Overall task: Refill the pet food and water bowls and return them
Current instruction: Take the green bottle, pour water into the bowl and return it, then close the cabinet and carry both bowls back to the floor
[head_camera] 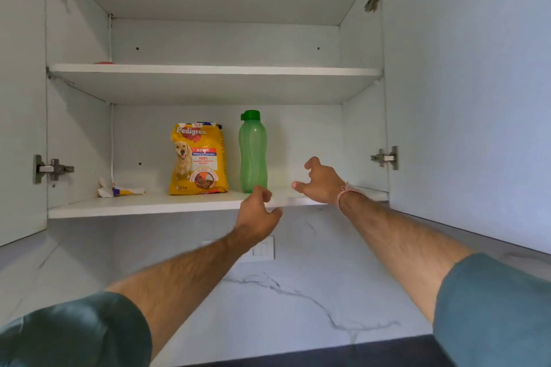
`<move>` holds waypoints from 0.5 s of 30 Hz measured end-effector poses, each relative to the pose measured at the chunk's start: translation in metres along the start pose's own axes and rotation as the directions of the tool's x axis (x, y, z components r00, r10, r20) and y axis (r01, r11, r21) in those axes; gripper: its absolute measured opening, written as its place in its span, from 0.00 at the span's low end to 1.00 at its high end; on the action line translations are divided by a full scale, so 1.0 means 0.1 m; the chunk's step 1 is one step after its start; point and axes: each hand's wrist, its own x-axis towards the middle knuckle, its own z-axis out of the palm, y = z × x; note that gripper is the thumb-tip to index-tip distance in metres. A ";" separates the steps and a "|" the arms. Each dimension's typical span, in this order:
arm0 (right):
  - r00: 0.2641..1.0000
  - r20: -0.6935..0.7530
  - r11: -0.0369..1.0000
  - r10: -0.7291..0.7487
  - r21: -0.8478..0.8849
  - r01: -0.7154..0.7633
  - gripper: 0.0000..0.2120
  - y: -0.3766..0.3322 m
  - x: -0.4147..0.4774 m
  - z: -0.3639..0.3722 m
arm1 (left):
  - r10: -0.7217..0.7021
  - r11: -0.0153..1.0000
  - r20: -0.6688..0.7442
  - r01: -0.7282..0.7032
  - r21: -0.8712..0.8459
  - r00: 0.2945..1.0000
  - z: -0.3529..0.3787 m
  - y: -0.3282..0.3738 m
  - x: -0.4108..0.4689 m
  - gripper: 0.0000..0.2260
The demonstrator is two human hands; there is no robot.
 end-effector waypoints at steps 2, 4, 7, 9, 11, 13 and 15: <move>1.000 -0.022 0.999 -0.003 -0.039 0.002 0.29 0.00 -0.34 -0.21 | -0.001 0.998 0.059 0.005 -0.067 0.998 0.11 0.21 -0.34 0.16; 0.999 -0.035 0.996 -0.010 -0.091 0.007 0.28 0.02 -0.67 -0.41 | 0.004 0.990 0.107 0.011 -0.141 0.994 0.25 0.45 -0.65 0.16; 0.999 -0.037 0.980 -0.033 -0.195 0.025 0.27 0.08 -1.12 -0.74 | -0.041 0.961 0.204 0.095 -0.260 0.978 0.48 0.86 -1.09 0.15; 0.998 -0.047 0.965 -0.050 -0.261 0.036 0.27 0.11 -1.38 -0.99 | -0.086 0.922 0.298 0.189 -0.338 0.951 0.62 1.17 -1.35 0.15; 0.996 -0.063 0.945 -0.069 -0.323 0.045 0.25 0.13 -1.61 -1.25 | -0.103 0.877 0.378 0.264 -0.403 0.920 0.73 1.48 -1.57 0.15; 0.993 -0.081 0.923 -0.085 -0.383 0.048 0.23 0.16 -1.86 -1.54 | -0.115 0.822 0.454 0.341 -0.456 0.884 0.86 1.81 -1.80 0.16; 0.987 -0.105 0.895 -0.118 -0.443 0.060 0.20 0.19 -2.10 -1.80 | -0.125 0.749 0.518 0.423 -0.510 0.846 0.99 2.15 -2.00 0.16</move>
